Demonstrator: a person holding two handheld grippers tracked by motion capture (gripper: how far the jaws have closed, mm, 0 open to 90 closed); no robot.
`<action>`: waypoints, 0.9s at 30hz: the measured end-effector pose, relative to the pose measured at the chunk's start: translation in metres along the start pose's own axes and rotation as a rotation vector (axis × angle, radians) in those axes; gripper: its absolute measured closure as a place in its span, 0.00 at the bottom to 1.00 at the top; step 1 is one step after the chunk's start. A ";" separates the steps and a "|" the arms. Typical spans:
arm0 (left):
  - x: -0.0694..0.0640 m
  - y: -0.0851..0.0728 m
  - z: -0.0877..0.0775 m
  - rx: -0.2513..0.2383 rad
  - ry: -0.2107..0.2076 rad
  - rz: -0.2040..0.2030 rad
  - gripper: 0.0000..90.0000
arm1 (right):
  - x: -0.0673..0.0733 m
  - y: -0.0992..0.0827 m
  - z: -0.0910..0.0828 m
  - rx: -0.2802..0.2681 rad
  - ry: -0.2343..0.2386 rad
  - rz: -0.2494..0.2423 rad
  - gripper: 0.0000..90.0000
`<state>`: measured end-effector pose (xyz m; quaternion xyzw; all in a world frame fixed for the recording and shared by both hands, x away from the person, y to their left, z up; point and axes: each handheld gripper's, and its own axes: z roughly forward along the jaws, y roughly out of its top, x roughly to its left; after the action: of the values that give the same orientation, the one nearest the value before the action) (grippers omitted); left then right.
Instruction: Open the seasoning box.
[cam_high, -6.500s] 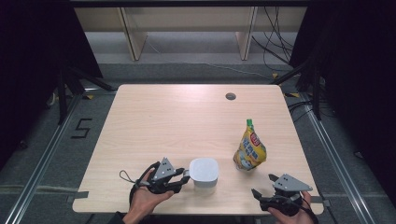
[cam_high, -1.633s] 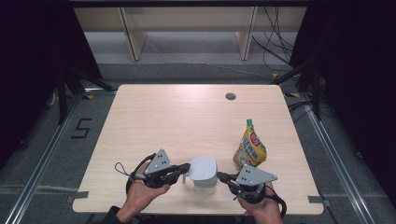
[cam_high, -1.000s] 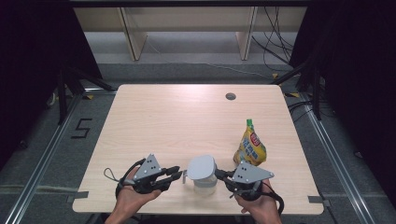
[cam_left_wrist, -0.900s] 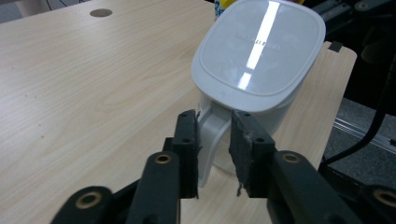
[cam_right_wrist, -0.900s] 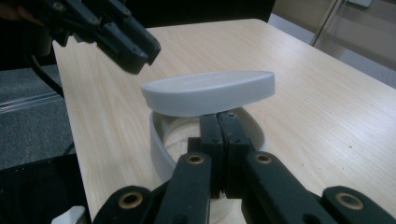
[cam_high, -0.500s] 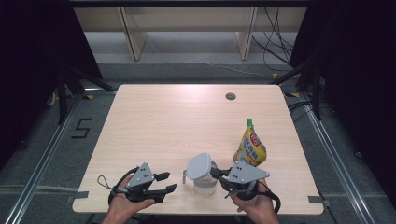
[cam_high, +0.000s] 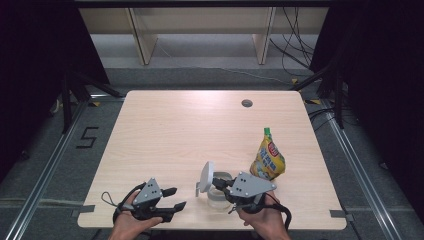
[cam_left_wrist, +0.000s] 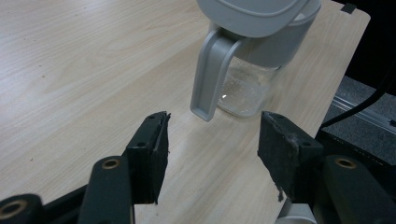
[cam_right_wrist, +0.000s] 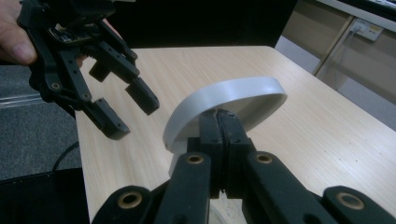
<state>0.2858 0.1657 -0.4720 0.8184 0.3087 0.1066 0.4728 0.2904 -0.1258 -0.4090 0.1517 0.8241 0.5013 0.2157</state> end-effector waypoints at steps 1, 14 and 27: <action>0.000 0.000 0.000 0.000 0.000 0.000 0.47 | 0.001 0.001 0.001 0.000 0.005 -0.004 1.00; 0.001 -0.004 0.003 0.005 0.006 -0.013 0.43 | 0.001 -0.001 0.003 -0.007 0.006 0.005 0.93; 0.003 -0.004 0.003 0.015 0.016 -0.022 0.35 | -0.013 -0.040 -0.029 0.029 -0.081 0.132 0.73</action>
<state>0.2880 0.1669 -0.4773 0.8176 0.3221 0.1058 0.4654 0.2859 -0.1722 -0.4302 0.2289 0.8102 0.4958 0.2131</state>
